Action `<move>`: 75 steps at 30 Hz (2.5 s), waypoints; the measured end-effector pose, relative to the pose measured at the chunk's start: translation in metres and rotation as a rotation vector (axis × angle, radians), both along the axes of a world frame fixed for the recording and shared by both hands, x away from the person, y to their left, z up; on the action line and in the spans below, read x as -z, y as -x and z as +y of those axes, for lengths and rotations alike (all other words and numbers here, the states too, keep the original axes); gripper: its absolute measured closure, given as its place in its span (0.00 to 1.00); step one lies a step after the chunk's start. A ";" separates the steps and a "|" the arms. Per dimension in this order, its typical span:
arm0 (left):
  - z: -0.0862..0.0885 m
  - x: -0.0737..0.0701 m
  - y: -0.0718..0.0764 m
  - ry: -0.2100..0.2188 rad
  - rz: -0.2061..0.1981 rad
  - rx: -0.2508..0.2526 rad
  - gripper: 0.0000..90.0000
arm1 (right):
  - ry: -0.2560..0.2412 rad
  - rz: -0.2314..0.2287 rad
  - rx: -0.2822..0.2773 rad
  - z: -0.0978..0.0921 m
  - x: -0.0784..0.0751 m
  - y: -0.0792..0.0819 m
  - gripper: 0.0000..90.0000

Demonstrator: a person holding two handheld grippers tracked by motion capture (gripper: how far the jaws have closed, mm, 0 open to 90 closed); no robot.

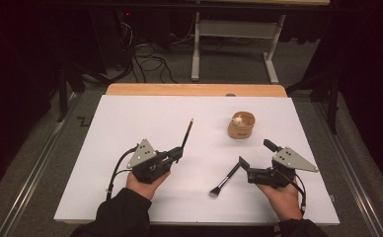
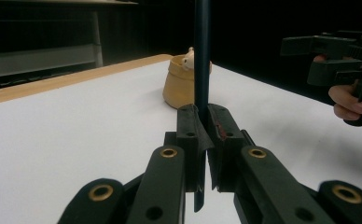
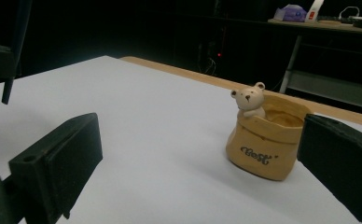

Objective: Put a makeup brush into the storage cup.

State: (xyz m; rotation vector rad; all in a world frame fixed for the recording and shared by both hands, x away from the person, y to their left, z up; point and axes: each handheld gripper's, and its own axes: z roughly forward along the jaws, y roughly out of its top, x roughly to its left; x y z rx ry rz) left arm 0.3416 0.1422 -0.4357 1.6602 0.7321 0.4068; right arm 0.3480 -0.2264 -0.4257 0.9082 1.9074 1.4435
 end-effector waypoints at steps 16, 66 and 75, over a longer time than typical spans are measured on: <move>0.007 0.000 -0.002 0.016 -0.012 -0.016 0.94 | 0.012 -0.006 -0.082 0.048 -0.027 -0.018 0.01; -0.020 0.014 0.010 0.018 -0.018 0.051 0.94 | -0.149 0.060 -0.284 0.093 -0.022 -0.004 0.11; -0.024 0.016 0.012 0.020 -0.015 0.066 0.94 | -0.192 0.078 -0.295 0.094 -0.019 -0.004 0.21</move>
